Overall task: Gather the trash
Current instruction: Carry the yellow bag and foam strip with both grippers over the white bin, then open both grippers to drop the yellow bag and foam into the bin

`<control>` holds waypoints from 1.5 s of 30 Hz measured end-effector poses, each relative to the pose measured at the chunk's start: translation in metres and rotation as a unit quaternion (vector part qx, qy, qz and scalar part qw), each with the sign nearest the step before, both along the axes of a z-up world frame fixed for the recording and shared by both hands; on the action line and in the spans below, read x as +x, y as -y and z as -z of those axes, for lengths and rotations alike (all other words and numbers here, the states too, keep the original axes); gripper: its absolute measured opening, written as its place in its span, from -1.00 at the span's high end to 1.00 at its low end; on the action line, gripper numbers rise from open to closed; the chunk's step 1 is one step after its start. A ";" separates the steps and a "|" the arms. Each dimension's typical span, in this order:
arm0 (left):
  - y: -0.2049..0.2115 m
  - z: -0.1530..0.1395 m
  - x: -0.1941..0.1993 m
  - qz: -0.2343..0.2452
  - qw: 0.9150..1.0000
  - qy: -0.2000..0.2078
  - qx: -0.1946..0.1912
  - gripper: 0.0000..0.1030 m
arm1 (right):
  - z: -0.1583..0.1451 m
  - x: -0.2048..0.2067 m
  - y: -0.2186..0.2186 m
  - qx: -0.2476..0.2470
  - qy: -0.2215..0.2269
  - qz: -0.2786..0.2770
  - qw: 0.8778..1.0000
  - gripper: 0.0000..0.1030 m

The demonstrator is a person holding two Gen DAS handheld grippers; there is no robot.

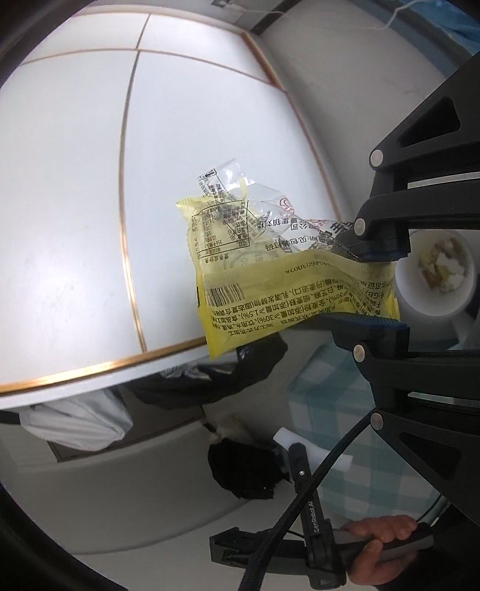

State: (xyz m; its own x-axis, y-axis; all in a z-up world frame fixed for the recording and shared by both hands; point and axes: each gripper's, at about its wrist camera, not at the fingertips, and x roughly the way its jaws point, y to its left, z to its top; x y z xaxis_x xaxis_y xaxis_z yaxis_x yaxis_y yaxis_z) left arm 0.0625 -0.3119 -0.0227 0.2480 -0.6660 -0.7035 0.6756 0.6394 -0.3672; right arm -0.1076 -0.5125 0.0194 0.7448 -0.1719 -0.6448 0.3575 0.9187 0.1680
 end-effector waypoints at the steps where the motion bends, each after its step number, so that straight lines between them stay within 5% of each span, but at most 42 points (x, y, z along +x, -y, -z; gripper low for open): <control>1: 0.009 0.007 -0.002 0.007 1.000 -0.004 0.007 0.95 | 0.009 -0.005 0.004 0.005 -0.008 0.007 1.000 0.59; 9: 0.063 0.070 -0.014 0.058 0.996 -0.045 0.058 0.95 | 0.086 -0.014 0.030 0.057 -0.059 0.040 0.996 0.59; 15: 0.099 0.124 -0.005 0.078 0.987 -0.115 0.086 0.95 | 0.159 -0.007 0.045 0.125 -0.115 0.049 0.984 0.59; 25: 0.136 0.197 -0.016 0.117 0.957 -0.185 0.189 0.95 | 0.252 0.010 0.043 0.224 -0.173 0.043 0.958 0.59; 30: 0.135 0.221 -0.010 0.105 0.945 -0.219 0.218 0.95 | 0.285 0.031 0.030 0.262 -0.199 0.035 0.944 0.59; 36: 0.141 0.237 -0.014 0.116 0.930 -0.246 0.248 0.93 | 0.314 0.043 0.026 0.353 -0.206 0.012 0.912 0.56; 45: 0.151 0.248 -0.017 0.117 0.914 -0.277 0.271 0.91 | 0.332 0.050 0.020 0.358 -0.235 -0.001 0.904 0.42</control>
